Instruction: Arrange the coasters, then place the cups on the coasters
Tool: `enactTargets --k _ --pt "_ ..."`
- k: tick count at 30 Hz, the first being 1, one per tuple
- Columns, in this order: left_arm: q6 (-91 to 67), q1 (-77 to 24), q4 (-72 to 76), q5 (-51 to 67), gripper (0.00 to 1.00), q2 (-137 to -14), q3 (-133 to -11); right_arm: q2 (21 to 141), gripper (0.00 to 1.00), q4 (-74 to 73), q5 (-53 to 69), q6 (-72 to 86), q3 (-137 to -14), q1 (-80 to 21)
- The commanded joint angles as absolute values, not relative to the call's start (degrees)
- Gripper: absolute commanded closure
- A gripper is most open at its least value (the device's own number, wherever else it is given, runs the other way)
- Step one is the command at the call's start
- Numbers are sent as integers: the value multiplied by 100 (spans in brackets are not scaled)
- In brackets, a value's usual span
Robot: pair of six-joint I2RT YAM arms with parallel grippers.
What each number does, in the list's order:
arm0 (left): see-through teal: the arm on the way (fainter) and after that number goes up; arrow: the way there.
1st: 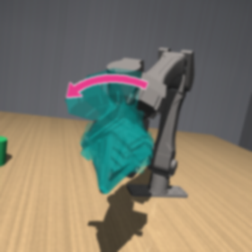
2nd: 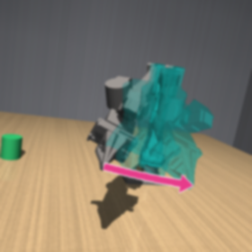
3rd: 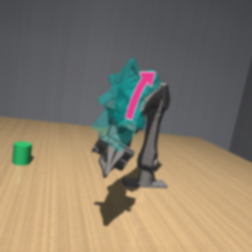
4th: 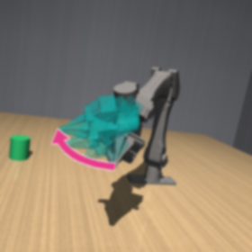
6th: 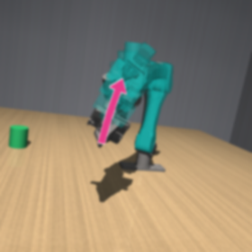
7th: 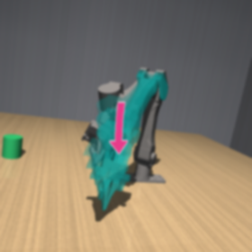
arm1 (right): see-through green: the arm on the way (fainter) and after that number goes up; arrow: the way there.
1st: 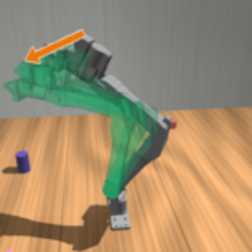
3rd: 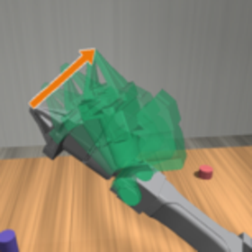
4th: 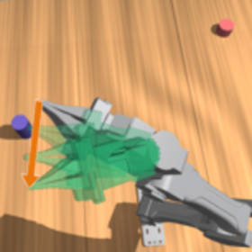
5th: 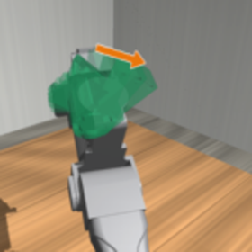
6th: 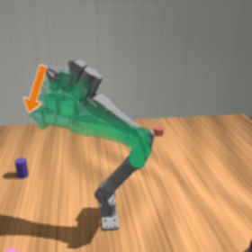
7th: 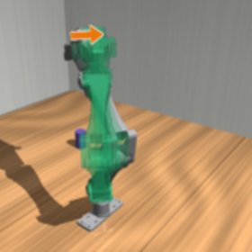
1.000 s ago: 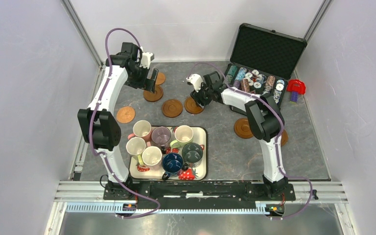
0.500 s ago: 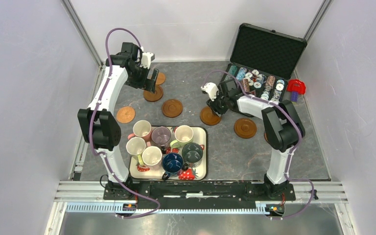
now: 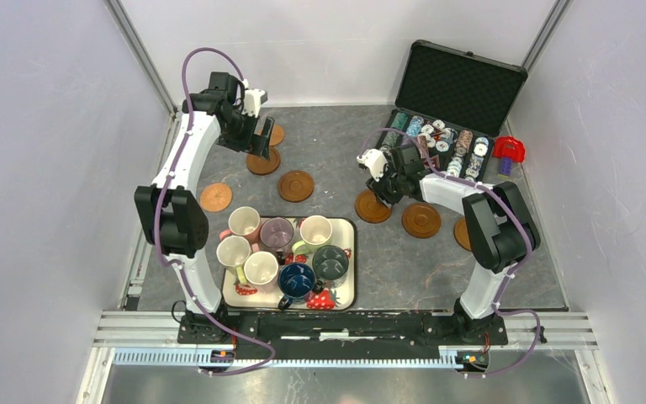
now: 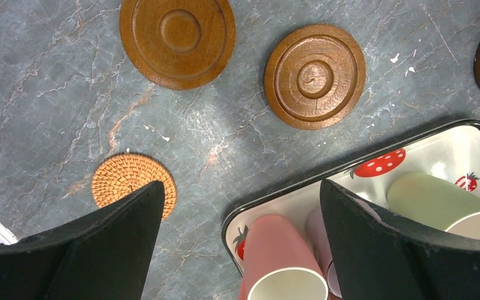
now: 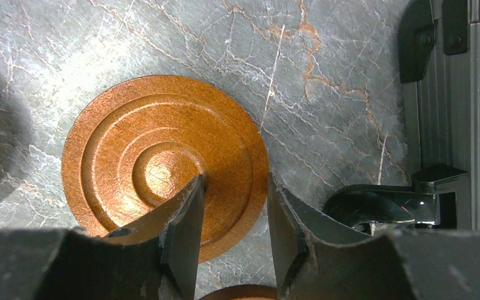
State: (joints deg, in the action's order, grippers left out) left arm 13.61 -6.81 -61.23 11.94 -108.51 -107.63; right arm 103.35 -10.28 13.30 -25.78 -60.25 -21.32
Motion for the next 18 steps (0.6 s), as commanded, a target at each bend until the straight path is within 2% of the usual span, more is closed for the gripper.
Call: enactTargets --k 1,9,15,18 --pt "1605 -659 -6142 1353 0 -10949 -11054 10485 55 -1443 1360 -2435 -5967 -2140" --pt "1627 -659 -6144 1316 0 -10954 -11074 10784 55 -1479 1422 -2323 -6370 -2320" --pt "1674 -666 -6210 1513 0 -11150 -11215 10645 53 -1749 1401 -2394 -6626 -2318" --pt "1776 -703 -6264 1649 0 -11336 -11301 10484 48 -1818 1443 -2408 -6785 -2320"
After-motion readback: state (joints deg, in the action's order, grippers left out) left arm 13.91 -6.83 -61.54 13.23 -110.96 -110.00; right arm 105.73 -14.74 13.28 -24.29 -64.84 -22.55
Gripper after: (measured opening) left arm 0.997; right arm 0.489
